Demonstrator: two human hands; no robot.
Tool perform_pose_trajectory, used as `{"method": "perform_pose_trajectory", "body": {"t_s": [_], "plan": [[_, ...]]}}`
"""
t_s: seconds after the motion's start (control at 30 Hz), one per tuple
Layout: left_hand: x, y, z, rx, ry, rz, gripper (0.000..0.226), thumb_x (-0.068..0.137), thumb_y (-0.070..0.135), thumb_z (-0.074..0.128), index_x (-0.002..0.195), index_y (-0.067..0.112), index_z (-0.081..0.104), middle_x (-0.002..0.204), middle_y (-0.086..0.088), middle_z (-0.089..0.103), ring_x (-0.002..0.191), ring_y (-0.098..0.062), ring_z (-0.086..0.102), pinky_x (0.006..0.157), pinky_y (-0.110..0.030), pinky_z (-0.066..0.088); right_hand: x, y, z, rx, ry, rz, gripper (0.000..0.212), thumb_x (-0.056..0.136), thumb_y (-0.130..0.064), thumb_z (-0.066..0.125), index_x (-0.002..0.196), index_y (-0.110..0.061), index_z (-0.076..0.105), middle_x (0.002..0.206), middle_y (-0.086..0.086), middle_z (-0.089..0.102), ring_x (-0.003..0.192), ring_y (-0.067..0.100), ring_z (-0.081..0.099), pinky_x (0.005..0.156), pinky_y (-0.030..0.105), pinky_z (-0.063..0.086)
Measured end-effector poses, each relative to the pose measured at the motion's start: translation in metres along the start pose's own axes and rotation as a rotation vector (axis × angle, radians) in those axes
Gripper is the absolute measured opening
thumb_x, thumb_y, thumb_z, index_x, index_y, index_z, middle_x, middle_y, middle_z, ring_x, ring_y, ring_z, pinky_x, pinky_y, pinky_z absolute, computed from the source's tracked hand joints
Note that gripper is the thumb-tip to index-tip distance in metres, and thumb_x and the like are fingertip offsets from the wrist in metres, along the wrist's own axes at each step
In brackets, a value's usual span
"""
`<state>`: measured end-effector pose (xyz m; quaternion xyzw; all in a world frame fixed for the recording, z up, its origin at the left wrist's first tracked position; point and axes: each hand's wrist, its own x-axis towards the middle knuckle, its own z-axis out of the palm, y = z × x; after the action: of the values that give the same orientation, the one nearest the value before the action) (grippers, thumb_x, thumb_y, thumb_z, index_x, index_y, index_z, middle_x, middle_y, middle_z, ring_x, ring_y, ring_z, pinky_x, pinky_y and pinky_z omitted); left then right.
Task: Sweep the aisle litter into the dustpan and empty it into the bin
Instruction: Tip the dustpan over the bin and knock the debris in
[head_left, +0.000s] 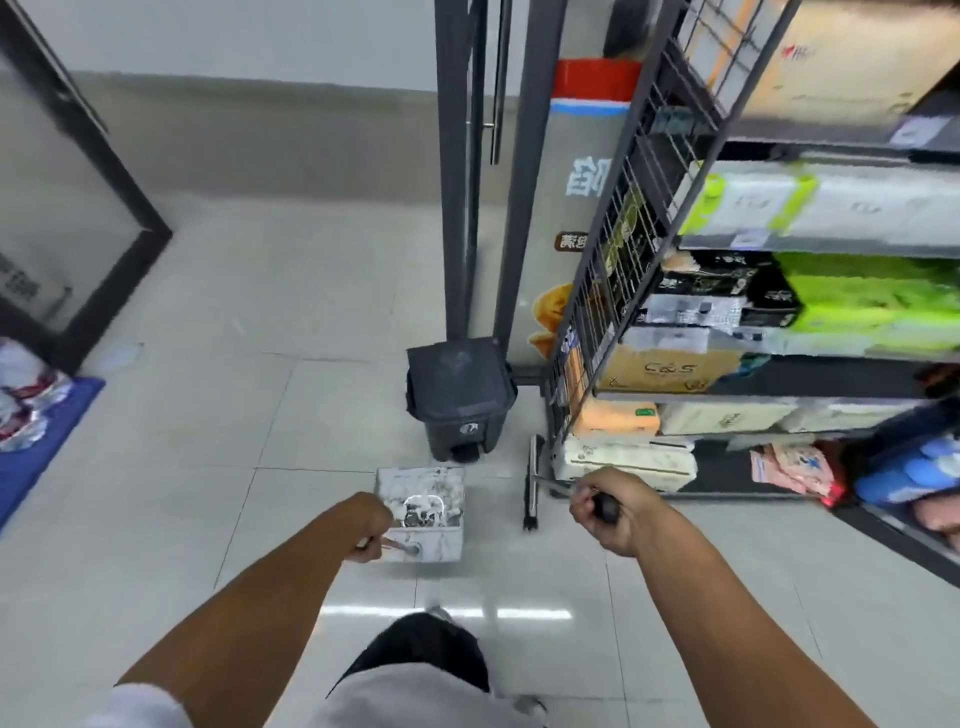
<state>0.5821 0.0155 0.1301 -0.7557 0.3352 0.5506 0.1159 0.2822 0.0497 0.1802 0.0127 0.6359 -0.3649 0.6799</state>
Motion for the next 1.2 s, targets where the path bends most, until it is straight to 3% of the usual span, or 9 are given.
{"method": "perform_pose_trajectory", "body": {"t_s": [0.1, 0.17, 0.23, 0.33, 0.47, 0.67, 0.83, 0.93, 1.2], "plan": [[-0.001, 0.001, -0.002, -0.103, 0.063, 0.013, 0.016, 0.096, 0.003, 0.043, 0.096, 0.002, 0.059, 0.066, -0.005, 0.049, 0.049, -0.013, 0.049, 0.027, -0.013, 0.039, 0.027, -0.023, 0.006, -0.084, 0.012, 0.006, 0.024, 0.095, 0.007, 0.034, 0.080, -0.011, 0.039, 0.055, 0.007, 0.038, 0.032, 0.012, 0.041, 0.029, 0.013, 0.036], [0.011, 0.000, -0.006, -0.117, 0.081, -0.024, 0.025, 0.094, -0.001, 0.039, 0.072, -0.001, 0.051, 0.060, -0.009, 0.051, 0.033, -0.014, 0.043, 0.027, -0.010, 0.029, 0.043, -0.033, 0.012, -0.143, 0.047, 0.005, 0.024, 0.093, 0.009, 0.033, 0.079, -0.009, 0.040, 0.059, 0.007, 0.037, 0.041, 0.013, 0.038, 0.029, 0.014, 0.036], [0.017, 0.006, -0.011, -0.219, 0.086, -0.082, 0.031, 0.092, -0.005, 0.039, 0.063, -0.003, 0.047, 0.054, -0.012, 0.053, 0.021, -0.013, 0.038, 0.031, -0.007, 0.024, 0.055, -0.041, 0.017, -0.195, 0.054, 0.006, 0.024, 0.091, 0.011, 0.035, 0.077, -0.007, 0.041, 0.060, 0.008, 0.037, 0.044, 0.014, 0.037, 0.029, 0.014, 0.036], [0.023, 0.014, -0.020, -0.273, 0.094, -0.086, 0.030, 0.091, -0.005, 0.040, 0.063, -0.001, 0.048, 0.061, -0.013, 0.050, 0.023, -0.015, 0.042, 0.031, -0.007, 0.026, 0.074, -0.051, 0.019, -0.217, 0.071, 0.007, 0.023, 0.092, 0.010, 0.036, 0.077, -0.006, 0.040, 0.062, 0.009, 0.037, 0.047, 0.015, 0.036, 0.029, 0.013, 0.037], [0.030, 0.016, -0.033, -0.281, 0.125, -0.086, 0.026, 0.090, -0.004, 0.038, 0.067, 0.000, 0.050, 0.062, -0.011, 0.048, 0.043, -0.019, 0.045, 0.030, -0.008, 0.030, 0.100, -0.059, 0.020, -0.218, 0.081, 0.035, 0.022, 0.093, 0.007, 0.038, 0.079, -0.010, 0.040, 0.062, 0.008, 0.038, 0.036, 0.014, 0.039, 0.030, 0.014, 0.038], [0.047, 0.019, -0.061, -0.289, 0.102, -0.151, 0.022, 0.092, 0.004, 0.033, 0.074, 0.007, 0.045, 0.036, -0.006, 0.056, 0.024, -0.013, 0.039, 0.030, -0.010, 0.025, 0.140, -0.075, 0.058, -0.222, 0.052, 0.054, 0.022, 0.095, 0.003, 0.038, 0.077, -0.010, 0.038, 0.056, 0.008, 0.038, 0.022, 0.013, 0.039, 0.027, 0.014, 0.039], [0.066, 0.016, -0.079, -0.329, 0.103, -0.159, 0.019, 0.092, 0.003, 0.023, 0.091, 0.005, 0.042, 0.073, -0.010, 0.071, 0.025, -0.011, 0.039, 0.031, -0.010, 0.026, 0.172, -0.085, 0.088, -0.232, -0.017, 0.052, 0.024, 0.097, 0.001, 0.034, 0.075, -0.009, 0.035, 0.032, 0.005, 0.037, 0.019, 0.012, 0.037, 0.028, 0.014, 0.040], [0.065, 0.012, -0.093, -0.338, 0.113, -0.182, 0.021, 0.091, 0.005, 0.028, 0.082, 0.003, 0.047, 0.063, -0.007, 0.051, 0.024, -0.014, 0.039, 0.030, -0.011, 0.029, 0.171, -0.087, 0.097, -0.299, -0.029, 0.060, 0.023, 0.096, 0.003, 0.033, 0.076, -0.007, 0.039, 0.040, 0.006, 0.037, 0.018, 0.012, 0.035, 0.028, 0.013, 0.039], [0.023, 0.045, -0.127, -0.228, 0.061, -0.163, 0.031, 0.096, 0.007, 0.024, 0.073, 0.003, 0.044, 0.066, -0.009, 0.043, 0.019, -0.010, 0.029, 0.026, -0.008, 0.024, 0.170, -0.084, 0.098, -0.398, 0.011, 0.098, 0.023, 0.095, 0.003, 0.037, 0.074, -0.008, 0.037, 0.056, 0.007, 0.036, 0.018, 0.014, 0.036, 0.026, 0.014, 0.037]]}}
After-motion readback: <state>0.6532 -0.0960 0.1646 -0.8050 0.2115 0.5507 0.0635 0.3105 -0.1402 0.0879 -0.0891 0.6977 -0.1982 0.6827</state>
